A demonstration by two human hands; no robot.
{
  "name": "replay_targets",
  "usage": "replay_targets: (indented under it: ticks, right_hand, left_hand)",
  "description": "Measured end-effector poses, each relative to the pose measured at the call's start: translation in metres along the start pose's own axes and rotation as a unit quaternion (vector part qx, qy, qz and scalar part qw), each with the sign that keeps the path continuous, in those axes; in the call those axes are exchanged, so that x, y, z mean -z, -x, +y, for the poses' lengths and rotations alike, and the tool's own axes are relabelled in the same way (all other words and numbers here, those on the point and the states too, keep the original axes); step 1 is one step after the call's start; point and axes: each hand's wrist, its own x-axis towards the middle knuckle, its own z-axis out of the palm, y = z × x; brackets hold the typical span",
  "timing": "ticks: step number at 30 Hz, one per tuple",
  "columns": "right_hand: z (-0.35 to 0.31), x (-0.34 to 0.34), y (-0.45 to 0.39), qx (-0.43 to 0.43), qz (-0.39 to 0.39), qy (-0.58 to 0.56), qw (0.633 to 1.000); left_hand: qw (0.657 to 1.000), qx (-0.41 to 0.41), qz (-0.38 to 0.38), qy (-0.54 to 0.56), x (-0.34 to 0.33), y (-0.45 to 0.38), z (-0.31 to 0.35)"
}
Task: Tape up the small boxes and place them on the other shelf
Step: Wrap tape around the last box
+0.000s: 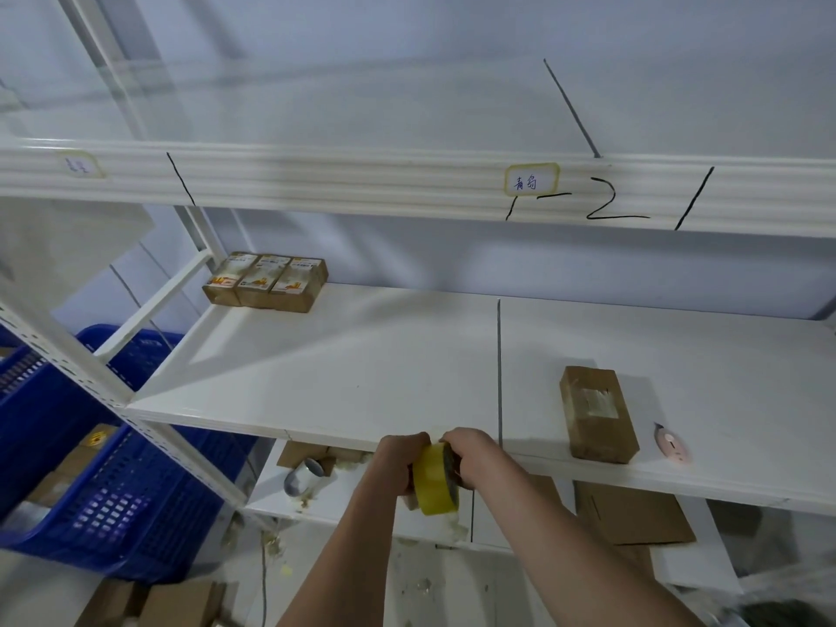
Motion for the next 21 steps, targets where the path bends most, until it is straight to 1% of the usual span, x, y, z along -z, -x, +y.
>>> replay_targets:
  ticks: [2,6,7,9,11,17,21]
  right_hand:
    - [-0.002,0.001,-0.005,0.007,0.004,0.019,1.0]
    - [-0.014,0.003,0.001,0.025,-0.016,0.076,0.997]
    - [-0.017,0.003,0.004,0.03,-0.017,0.075,0.997]
    - [-0.022,0.005,0.013,0.026,-0.01,0.091,0.995]
    - [-0.025,0.009,0.017,0.013,-0.027,0.11,0.993]
    - [-0.029,0.025,0.03,-0.028,-0.054,0.123,0.991]
    - [-0.024,0.034,0.021,-0.011,-0.042,0.09,0.995]
  left_hand:
    - [1.0,0.002,-0.004,0.001,0.0,0.002,0.001]
    - [0.999,0.023,-0.031,0.024,0.003,0.001,0.004]
    - [0.999,0.025,-0.031,0.026,0.004,0.001,0.005]
    - [0.999,0.023,-0.033,0.031,0.004,0.002,0.006]
    - [0.999,0.021,-0.034,0.031,0.003,0.004,0.007]
    - [0.999,0.023,-0.034,0.023,0.006,0.003,0.01]
    - [0.996,0.042,-0.054,0.059,0.007,0.007,0.009]
